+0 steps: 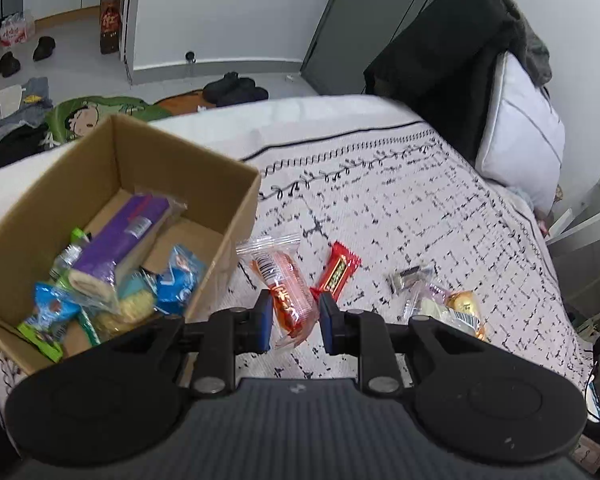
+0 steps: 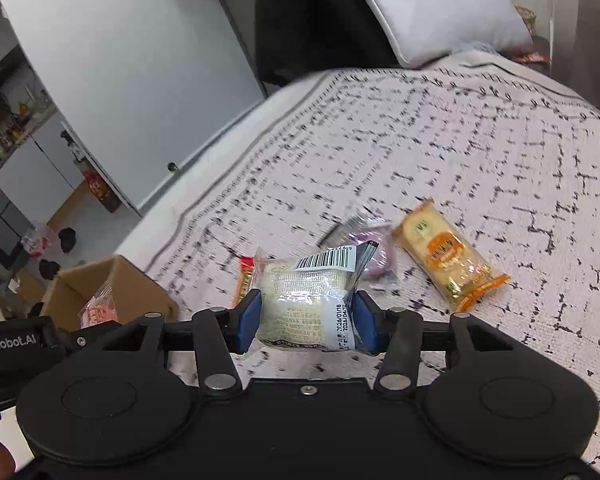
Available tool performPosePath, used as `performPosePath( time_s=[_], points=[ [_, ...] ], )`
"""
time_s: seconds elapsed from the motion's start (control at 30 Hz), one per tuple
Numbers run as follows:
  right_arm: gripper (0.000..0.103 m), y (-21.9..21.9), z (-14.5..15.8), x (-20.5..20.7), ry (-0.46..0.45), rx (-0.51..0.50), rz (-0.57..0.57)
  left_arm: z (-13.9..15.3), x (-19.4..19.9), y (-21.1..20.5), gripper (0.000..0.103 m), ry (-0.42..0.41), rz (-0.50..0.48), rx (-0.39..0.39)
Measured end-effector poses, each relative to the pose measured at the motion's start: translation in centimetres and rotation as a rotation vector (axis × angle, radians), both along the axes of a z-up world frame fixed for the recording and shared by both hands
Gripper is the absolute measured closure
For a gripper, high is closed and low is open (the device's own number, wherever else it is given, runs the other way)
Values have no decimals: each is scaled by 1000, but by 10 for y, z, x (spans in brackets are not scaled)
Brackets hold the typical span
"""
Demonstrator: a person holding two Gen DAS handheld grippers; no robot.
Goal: Organize snacks
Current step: 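Release the orange candy into the box with the left gripper while the right drops the bread pack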
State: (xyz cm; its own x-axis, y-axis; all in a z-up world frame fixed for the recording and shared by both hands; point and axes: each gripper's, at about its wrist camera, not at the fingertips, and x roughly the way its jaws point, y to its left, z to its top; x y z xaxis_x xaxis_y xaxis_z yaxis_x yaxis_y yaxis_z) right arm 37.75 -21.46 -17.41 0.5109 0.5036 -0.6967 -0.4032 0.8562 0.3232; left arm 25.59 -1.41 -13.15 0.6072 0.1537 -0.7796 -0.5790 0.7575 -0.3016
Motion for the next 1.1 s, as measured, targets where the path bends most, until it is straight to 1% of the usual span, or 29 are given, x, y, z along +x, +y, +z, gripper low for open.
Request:
performPosePath(
  time_s=[0.23, 0.47, 0.77, 0.93, 1.1],
  points=[
    [55, 17, 19, -17, -51, 61, 67, 24, -12, 9, 80, -39, -6, 20],
    [55, 35, 33, -36, -105, 101, 110, 39, -28, 32, 80, -54, 19, 31],
    [55, 57, 35, -48, -135, 101, 136, 46, -46, 59, 80, -60, 52, 22],
    [55, 70, 37, -57, -162, 110, 152, 46, -56, 77, 80, -63, 77, 5],
    [55, 85, 32, -65, -164, 105, 179, 44, -63, 95, 80, -63, 105, -13]
  ],
)
